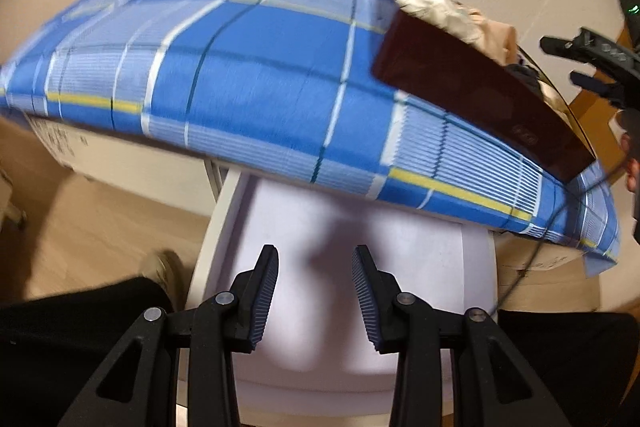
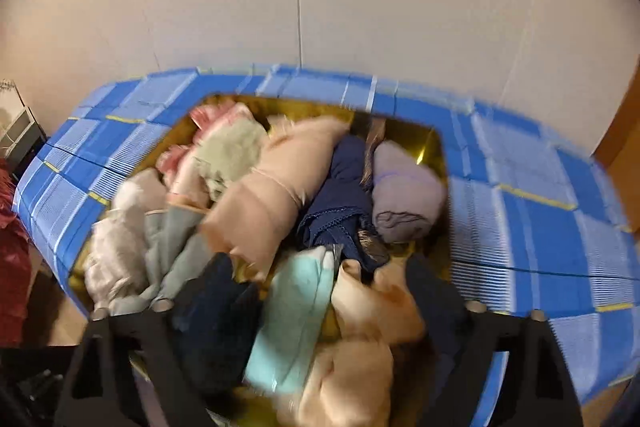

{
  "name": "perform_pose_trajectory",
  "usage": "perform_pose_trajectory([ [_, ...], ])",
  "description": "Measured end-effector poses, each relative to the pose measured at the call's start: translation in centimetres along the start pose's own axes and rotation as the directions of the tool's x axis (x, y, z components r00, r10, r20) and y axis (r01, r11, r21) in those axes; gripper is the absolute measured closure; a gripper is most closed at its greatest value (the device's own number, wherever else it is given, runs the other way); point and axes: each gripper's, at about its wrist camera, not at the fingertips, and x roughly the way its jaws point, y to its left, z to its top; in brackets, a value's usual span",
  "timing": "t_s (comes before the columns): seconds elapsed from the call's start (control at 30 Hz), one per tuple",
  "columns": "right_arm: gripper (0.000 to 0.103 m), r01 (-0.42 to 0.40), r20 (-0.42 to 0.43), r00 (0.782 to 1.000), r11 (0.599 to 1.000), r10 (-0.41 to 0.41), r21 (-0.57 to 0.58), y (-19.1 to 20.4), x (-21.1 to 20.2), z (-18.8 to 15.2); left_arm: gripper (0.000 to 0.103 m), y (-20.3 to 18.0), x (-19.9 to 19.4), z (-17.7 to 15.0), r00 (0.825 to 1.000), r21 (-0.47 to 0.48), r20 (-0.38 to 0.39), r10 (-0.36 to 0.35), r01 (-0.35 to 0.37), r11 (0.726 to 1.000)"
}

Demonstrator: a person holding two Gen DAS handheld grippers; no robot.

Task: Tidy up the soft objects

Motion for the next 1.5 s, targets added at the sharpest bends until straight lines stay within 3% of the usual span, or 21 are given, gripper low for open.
perform_pose_trajectory([
  [0.07,0.0,-0.002,0.033,0.999,1.0,0.003,-0.014,0.8,-2.7,-1.3,0.065,-0.9,-0.9,-0.3,0.999,0.045,0.026,0.021,-0.022,0.999],
  [0.3,0.0,-0.03,0.072,0.997,0.999,0.027,0.04,2.7,-8.8,-7.8,0.065,-2.2,-4.3,-2.3,0.994,0.044,0.104,0.027,-0.032,0.999],
  [0.43,0.0,0.06,0.078,0.995,0.998,-0.062,0.021,4.9,-11.4,-11.5,0.065,-3.1,-6.4,-3.4,0.988,0.087,0.152,0.015,-0.028,0.996],
  [0.57,0.0,0.175,0.191,0.965,0.984,-0.181,0.043,6.7,-15.7,-13.4,0.065,-4.0,-8.2,-4.5,0.984,0.135,0.179,0.01,-0.035,0.99],
  [0.67,0.0,0.157,0.27,0.948,0.985,-0.171,0.074,7.4,-18.1,-14.6,0.065,-4.5,-9.6,-5.2,0.981,0.156,0.192,-0.006,-0.025,0.987],
  [0.8,0.0,0.006,0.187,0.982,0.991,-0.031,0.133,7.2,-18.3,-15.7,0.065,-5.1,-11.8,-5.7,0.969,0.19,0.244,0.044,-0.093,0.977],
  [0.87,0.0,-0.044,0.158,0.987,0.99,0.022,0.134,7.1,-18.2,-16.3,0.065,-5.5,-12.4,-5.6,0.964,0.199,0.248,0.093,-0.145,0.969],
  [1.03,0.0,-0.008,0.207,0.978,0.975,-0.039,0.221,6.3,-19.4,-18.0,0.065,-6.2,-13.5,-5.6,0.971,0.202,0.218,0.101,-0.146,0.968],
  [1.17,0.0,0.032,0.125,0.99,0.97,-0.064,0.239,6.2,-19.3,-18.6,0.065,-7.7,-14.4,-6.0,0.965,0.245,0.228,0.129,-0.185,0.952],
  [1.33,0.0,0.136,0.097,0.981,0.954,-0.167,0.265,5.7,-20.0,-19.5,0.065,-8.3,-15.8,-6.4,0.955,0.237,0.261,0.141,-0.205,0.95],
  [1.5,0.0,0.164,0.051,0.982,0.954,-0.182,0.252,5.8,-19.4,-19.6,0.065,-8.6,-16.9,-6.1,0.96,0.238,0.264,0.092,-0.157,0.958],
])
